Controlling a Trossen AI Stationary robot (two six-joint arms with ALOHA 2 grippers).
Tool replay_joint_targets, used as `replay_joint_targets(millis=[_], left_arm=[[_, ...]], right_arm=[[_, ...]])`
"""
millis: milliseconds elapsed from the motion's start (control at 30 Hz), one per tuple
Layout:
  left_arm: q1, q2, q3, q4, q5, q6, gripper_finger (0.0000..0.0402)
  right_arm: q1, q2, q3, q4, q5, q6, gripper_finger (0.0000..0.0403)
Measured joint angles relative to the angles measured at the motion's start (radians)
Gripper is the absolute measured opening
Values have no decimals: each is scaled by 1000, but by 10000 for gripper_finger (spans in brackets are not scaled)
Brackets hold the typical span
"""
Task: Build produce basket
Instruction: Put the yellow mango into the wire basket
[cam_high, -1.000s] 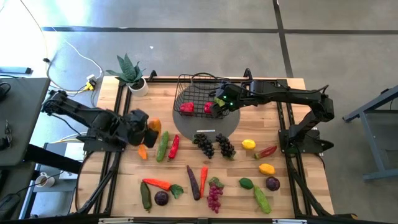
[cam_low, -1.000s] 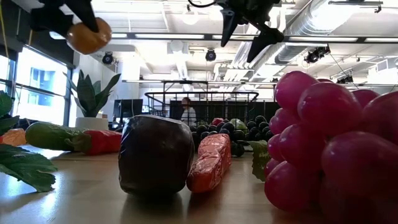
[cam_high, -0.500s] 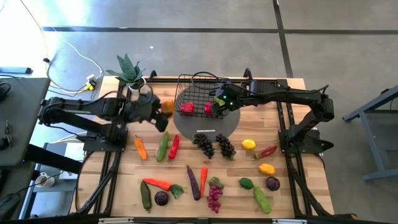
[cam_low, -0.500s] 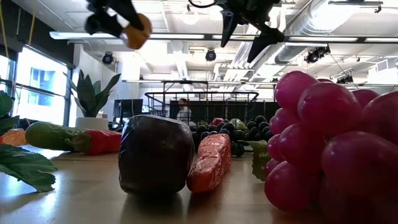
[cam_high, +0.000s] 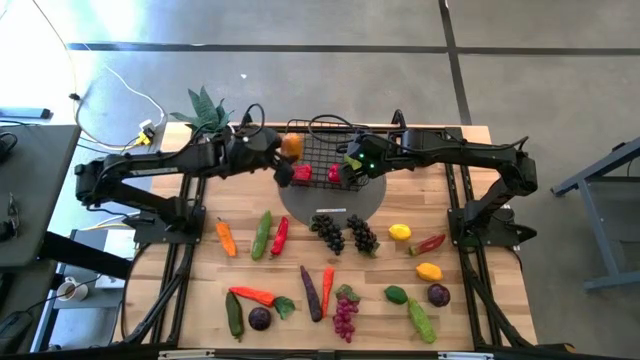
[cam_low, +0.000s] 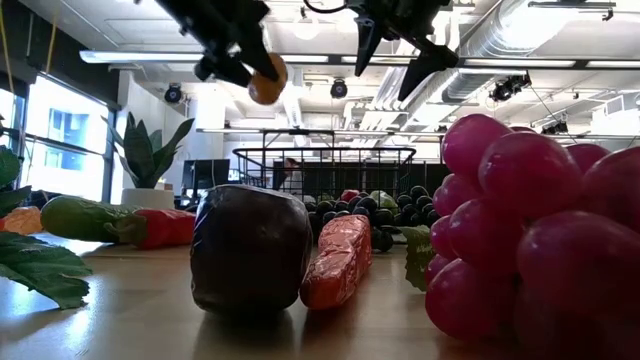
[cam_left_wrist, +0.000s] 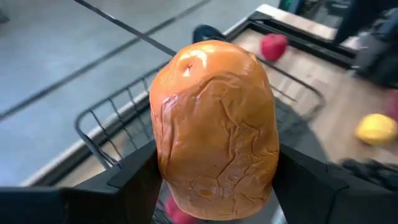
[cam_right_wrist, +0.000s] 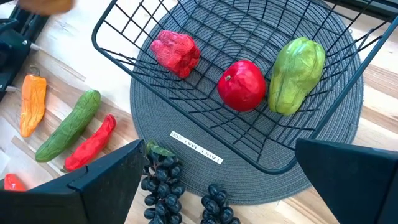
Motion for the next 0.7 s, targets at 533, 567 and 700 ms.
replay_joint_targets(millis=[533,567,700], left_arm=[[112,182,0,183,52,26,255],[123,192,0,194,79,26,255],[162,237,-1,206,170,15,255]], right_arm=[[-3,0,0,0,31,0,397],[-3,0,0,0,39,1,397],[-3,0,0,0,42,-5,397]])
